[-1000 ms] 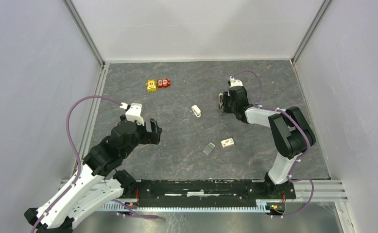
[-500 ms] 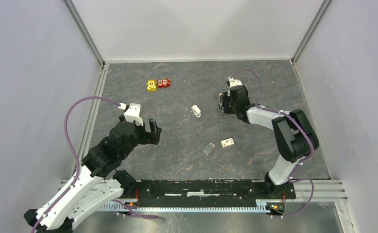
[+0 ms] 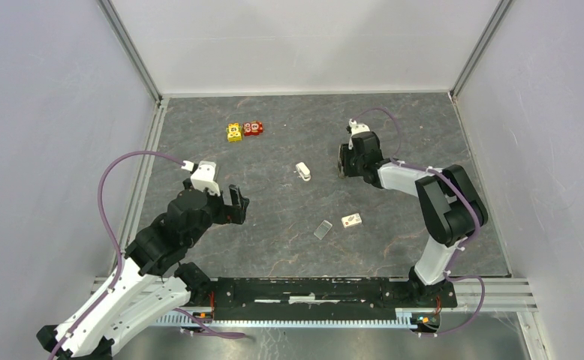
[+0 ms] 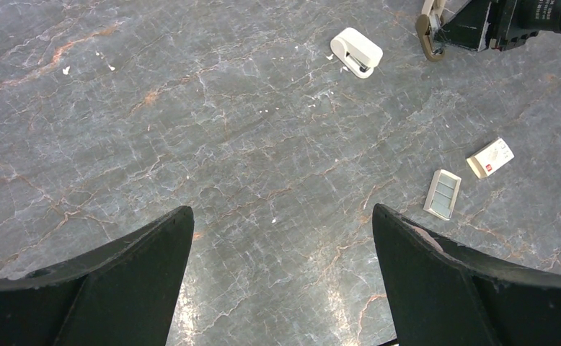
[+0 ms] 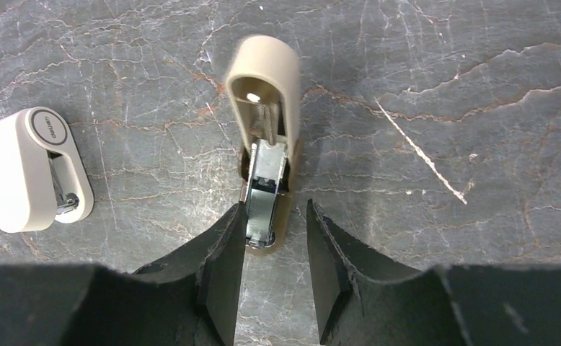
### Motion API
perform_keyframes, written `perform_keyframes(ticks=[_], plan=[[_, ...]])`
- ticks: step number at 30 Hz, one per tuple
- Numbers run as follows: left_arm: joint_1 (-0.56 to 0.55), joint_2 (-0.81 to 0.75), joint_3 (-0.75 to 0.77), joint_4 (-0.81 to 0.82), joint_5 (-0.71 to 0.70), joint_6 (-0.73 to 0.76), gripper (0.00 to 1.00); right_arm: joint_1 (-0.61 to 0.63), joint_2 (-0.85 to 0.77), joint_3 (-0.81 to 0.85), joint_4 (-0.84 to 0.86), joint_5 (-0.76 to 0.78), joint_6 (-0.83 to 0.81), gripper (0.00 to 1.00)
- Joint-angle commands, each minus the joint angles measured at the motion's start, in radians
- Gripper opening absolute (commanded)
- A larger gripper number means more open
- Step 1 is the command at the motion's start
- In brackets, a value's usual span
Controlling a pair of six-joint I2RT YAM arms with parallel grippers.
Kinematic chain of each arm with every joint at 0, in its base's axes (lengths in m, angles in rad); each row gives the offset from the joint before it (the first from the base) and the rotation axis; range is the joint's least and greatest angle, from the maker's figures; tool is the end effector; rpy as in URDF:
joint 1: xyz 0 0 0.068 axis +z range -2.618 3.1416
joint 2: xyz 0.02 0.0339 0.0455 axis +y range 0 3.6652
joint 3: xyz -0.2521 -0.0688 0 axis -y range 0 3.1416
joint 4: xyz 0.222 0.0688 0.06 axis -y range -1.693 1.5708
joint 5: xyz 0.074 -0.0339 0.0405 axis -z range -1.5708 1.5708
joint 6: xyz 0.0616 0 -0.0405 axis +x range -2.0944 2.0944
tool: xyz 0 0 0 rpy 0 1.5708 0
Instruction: Load the staples into the stapler
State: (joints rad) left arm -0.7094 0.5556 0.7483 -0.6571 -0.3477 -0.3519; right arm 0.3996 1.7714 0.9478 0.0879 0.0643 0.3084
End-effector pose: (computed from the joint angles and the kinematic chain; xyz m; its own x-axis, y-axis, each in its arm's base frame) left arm 0.1124 -0.0689 0.2888 -0.4504 -0.0404 -0.8919 0.2407 0.9565 -0.1649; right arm 0.3383 0.1386 0.1475 -0.6936 0.0359 -0.7195 -0.1405 0.9728 0.1839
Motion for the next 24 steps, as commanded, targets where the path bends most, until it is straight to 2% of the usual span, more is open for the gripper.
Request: perform_keyframes(ticks=[1, 24], plan=[[-0.004, -0.001, 0.000, 0.017, -0.016, 0.062, 1.00, 0.009, 0.028, 0.050, 0.004, -0.002, -0.015, 0.42], [-0.004, 0.018, 0.003, 0.019, -0.024, 0.065, 1.00, 0.018, -0.015, 0.066, -0.017, 0.019, -0.015, 0.45]])
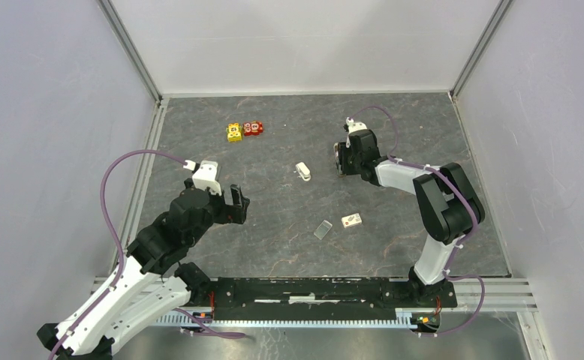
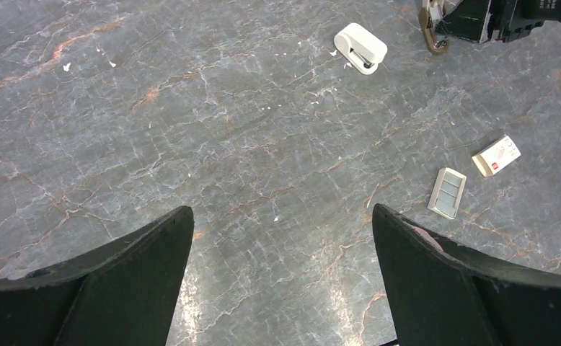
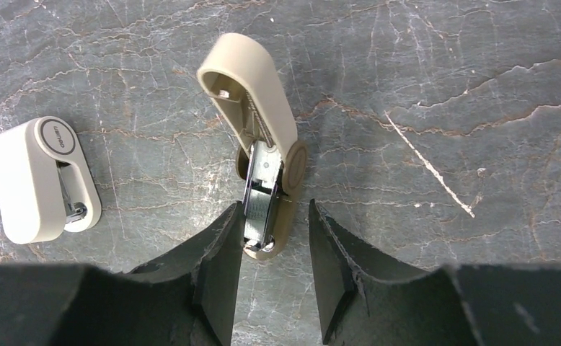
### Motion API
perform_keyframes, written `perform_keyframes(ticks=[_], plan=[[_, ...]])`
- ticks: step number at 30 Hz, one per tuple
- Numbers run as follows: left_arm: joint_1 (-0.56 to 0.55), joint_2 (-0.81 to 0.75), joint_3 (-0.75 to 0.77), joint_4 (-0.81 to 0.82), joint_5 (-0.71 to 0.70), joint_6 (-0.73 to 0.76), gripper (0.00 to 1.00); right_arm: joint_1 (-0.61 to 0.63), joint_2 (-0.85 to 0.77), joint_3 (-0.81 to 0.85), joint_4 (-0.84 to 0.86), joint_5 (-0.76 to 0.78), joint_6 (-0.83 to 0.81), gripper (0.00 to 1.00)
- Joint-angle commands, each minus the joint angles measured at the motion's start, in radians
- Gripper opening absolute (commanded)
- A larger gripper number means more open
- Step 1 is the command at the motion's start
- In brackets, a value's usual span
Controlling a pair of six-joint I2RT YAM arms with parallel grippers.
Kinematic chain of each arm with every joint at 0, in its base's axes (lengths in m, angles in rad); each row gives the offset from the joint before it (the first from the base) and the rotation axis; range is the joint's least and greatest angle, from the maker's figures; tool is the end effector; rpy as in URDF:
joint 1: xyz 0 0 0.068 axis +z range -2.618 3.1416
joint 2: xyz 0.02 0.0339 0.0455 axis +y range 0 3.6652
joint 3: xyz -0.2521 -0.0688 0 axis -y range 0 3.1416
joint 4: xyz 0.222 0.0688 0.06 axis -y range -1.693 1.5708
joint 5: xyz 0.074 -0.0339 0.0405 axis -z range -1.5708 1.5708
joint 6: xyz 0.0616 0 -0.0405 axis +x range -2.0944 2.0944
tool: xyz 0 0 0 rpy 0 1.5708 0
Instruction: Load the staples into the stapler
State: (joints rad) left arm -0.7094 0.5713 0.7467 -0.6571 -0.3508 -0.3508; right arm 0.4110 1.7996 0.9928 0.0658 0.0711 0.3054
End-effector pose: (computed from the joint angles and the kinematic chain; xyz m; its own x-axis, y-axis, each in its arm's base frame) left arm 0.1146 -0.0705 0.2866 -0.4609 -0.0296 -0.8869 0.2367 0.9591 -0.1550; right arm 0.3446 0.1454 0.1488 -0.6956 0.0240 -0.7181 -0.1482 0.9732 0.1761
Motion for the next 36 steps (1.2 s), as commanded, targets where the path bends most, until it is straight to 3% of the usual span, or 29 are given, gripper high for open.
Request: perform_keyframes(ticks=[1, 15, 22, 27, 31, 36], plan=[[-0.004, 0.003, 0.004, 0.020, -0.020, 0.064, 1.00, 0.008, -0.046, 0.020, 0.003, 0.012, -0.012, 0.45], [-0.005, 0.000, 0.003, 0.018, -0.022, 0.064, 1.00, 0.034, -0.018, 0.035, -0.014, 0.062, 0.046, 0.48], [-0.004, -0.006, 0.002, 0.018, -0.026, 0.064, 1.00, 0.049, 0.026, 0.056, -0.033, 0.108, 0.037, 0.46], [-0.004, -0.002, 0.003, 0.018, -0.027, 0.064, 1.00, 0.053, 0.029, 0.055, -0.038, 0.132, 0.011, 0.33], [-0.005, 0.002, 0.003, 0.018, -0.029, 0.064, 1.00, 0.055, 0.010, 0.045, -0.042, 0.141, -0.014, 0.16], [-0.005, 0.008, 0.001, 0.012, -0.030, 0.058, 1.00, 0.060, -0.051, -0.012, -0.028, 0.127, -0.065, 0.06]])
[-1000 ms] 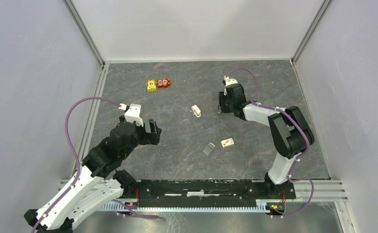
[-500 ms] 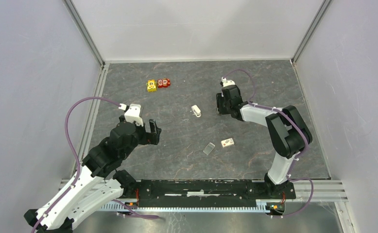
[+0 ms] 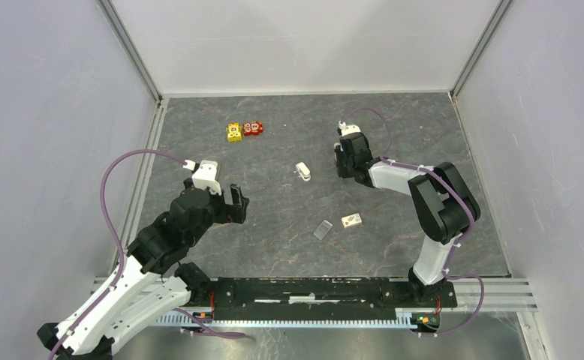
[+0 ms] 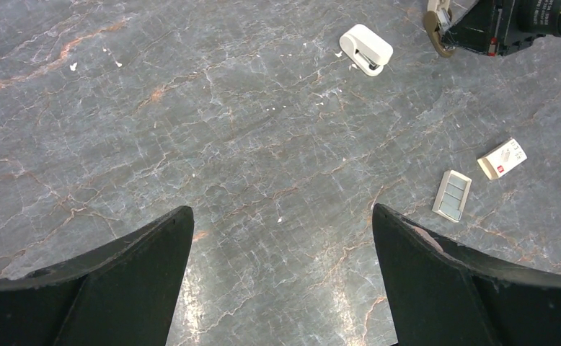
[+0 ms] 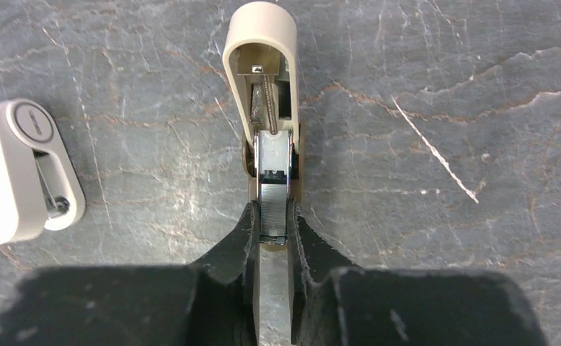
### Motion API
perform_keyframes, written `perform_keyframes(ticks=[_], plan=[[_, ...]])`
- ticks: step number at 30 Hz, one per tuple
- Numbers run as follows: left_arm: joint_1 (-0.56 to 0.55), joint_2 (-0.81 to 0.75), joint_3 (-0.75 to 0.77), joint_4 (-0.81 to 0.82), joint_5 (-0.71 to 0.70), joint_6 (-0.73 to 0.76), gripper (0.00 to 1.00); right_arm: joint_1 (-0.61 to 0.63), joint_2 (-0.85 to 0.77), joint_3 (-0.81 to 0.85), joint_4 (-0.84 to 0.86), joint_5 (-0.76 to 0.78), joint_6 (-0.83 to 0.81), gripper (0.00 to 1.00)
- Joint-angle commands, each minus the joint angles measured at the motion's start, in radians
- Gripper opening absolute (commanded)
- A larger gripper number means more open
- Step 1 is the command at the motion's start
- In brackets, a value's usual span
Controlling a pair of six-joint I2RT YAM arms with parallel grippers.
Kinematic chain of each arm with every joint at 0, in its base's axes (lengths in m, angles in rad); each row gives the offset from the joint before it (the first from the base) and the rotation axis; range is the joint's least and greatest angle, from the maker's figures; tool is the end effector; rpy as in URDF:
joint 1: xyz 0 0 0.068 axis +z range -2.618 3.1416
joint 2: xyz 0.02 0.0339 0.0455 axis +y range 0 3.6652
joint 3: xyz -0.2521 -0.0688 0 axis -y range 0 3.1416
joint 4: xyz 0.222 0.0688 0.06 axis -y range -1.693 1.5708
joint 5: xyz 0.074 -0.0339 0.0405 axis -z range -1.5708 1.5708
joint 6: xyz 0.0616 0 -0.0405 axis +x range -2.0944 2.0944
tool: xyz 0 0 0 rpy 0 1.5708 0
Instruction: Load the staples into the stapler
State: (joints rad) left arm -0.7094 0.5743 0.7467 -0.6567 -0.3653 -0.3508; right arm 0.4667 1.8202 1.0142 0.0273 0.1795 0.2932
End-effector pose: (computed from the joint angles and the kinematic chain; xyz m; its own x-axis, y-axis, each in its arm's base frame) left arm 0.1154 -0.0700 0.2864 -0.4584 -0.0295 -0.8883 0.2247 0.9631 -0.1479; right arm 0.3399 0.1589 0.1446 -0.6956 -0.0320 -0.7177 -0.1339 0.9873 0.0857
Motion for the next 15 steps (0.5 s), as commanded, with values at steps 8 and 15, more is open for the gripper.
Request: perform_keyframes(ticks=[8, 15], plan=[[0.000, 0.084, 0.063, -0.071, -0.011, -0.110, 1.00, 0.040, -0.240, -0.153, 0.016, -0.006, -0.136, 0.02], [0.084, 0.076, 0.035, 0.003, 0.231, -0.194, 0.97, 0.143, -0.372, -0.203, 0.015, -0.036, -0.153, 0.03]])
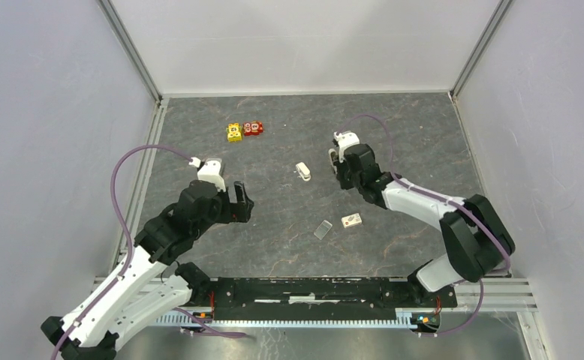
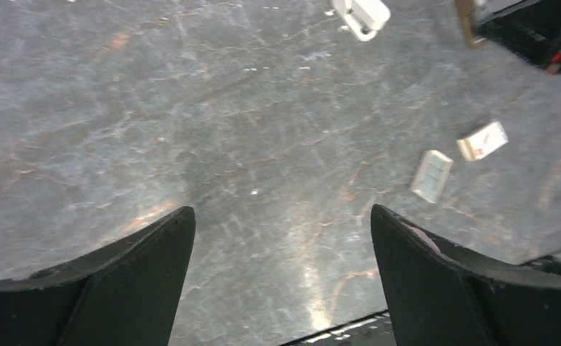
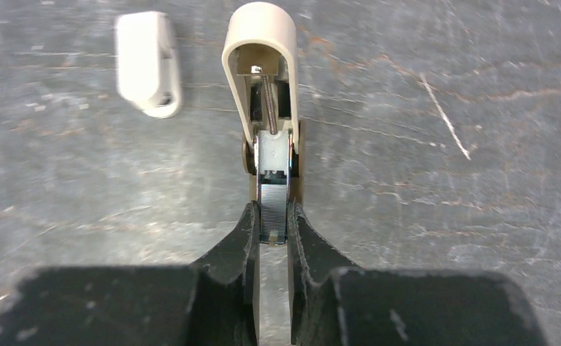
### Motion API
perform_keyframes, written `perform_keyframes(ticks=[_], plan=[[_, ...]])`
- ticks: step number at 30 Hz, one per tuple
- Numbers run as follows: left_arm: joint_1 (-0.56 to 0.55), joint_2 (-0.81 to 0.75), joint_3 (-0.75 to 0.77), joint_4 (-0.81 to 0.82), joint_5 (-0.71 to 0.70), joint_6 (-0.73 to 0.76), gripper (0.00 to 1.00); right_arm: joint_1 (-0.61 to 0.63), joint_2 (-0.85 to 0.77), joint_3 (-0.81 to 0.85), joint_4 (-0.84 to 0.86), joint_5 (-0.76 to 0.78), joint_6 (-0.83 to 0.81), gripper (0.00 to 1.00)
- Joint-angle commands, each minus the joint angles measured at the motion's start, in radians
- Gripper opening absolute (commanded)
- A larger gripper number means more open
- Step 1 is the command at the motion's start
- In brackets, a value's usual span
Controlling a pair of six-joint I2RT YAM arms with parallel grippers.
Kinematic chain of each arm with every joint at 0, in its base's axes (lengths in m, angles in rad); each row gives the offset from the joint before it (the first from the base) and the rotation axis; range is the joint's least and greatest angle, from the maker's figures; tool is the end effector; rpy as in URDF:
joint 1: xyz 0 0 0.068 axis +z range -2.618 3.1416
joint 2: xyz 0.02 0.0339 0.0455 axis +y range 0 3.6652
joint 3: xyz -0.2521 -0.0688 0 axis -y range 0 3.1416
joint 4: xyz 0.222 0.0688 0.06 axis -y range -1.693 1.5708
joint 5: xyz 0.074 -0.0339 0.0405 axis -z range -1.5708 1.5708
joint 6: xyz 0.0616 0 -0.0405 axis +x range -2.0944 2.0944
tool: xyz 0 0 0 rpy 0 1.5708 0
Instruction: Load the staples into the stapler
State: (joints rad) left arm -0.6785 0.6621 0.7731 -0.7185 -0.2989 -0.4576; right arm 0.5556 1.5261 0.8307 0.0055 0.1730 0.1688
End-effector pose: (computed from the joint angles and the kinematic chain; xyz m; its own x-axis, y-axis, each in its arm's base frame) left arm 0.1237 -0.0764 0.2769 -0.5805 -0.0743 -0.8109 0.1729 0.9619 -0.2120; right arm 0.2787 0.1606 0.1835 -0.6014 -0.1786 -0.7788 -0.3102 0.9504 0.0216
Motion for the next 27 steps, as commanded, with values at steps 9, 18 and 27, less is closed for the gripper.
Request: perform_keyframes(ticks=[9, 18, 27], plan=[[0.431, 0.064, -0.069, 0.126, 0.638, -0.188, 0.80, 0.255, -0.132, -0.095, 0.117, -0.098, 0.029, 0.06], [0.513, 0.196, -0.216, 0.278, 0.697, -0.313, 0.61, 0.488, -0.061, -0.129, 0.192, -0.012, 0.062, 0.06], [0.514, 0.247, -0.381, 0.502, 0.666, -0.467, 0.46, 0.580, 0.062, -0.079, 0.239, -0.010, 0.038, 0.06]])
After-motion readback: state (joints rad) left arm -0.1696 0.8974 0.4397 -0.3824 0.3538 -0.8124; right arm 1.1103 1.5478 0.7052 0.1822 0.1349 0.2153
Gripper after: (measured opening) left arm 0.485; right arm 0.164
